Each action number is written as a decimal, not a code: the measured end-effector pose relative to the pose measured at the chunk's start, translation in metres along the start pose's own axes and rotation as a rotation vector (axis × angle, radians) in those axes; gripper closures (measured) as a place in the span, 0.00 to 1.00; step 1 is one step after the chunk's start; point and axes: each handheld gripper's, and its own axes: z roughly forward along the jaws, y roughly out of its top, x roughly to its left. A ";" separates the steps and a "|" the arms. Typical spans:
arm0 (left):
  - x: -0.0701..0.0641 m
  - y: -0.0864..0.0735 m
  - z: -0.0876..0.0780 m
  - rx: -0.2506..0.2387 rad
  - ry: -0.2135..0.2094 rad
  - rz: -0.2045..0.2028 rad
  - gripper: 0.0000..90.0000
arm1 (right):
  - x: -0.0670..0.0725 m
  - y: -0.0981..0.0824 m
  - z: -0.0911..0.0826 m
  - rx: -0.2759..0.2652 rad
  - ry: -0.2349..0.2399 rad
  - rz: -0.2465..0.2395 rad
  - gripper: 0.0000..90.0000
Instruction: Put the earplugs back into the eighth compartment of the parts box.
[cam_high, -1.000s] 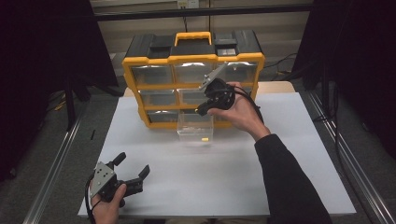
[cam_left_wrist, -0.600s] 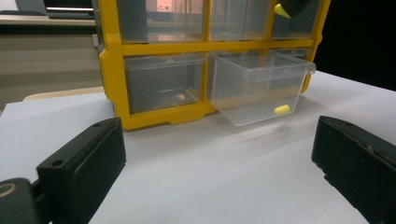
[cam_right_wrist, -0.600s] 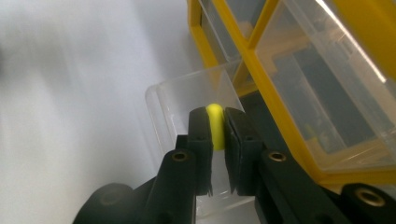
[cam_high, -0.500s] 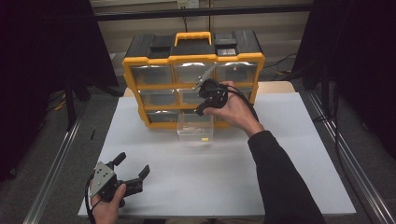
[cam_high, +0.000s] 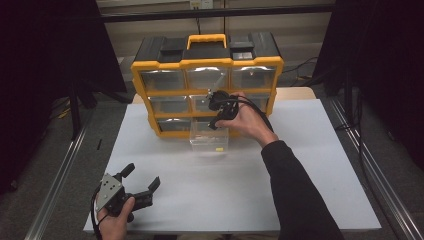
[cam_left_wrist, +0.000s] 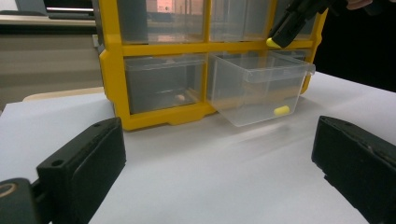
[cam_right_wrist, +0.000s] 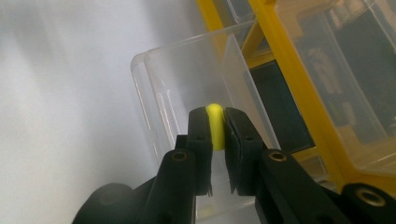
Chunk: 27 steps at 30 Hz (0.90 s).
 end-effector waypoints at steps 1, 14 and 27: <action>0.000 0.000 0.000 0.001 0.000 -0.001 0.03 | -0.001 0.000 0.002 -0.001 0.000 -0.010 0.90; -0.001 0.000 0.000 -0.001 -0.003 -0.006 0.03 | -0.003 -0.002 0.020 0.040 0.001 0.014 0.89; -0.001 0.000 0.001 0.009 -0.008 0.004 0.03 | -0.008 -0.012 0.024 0.022 -0.003 0.046 0.76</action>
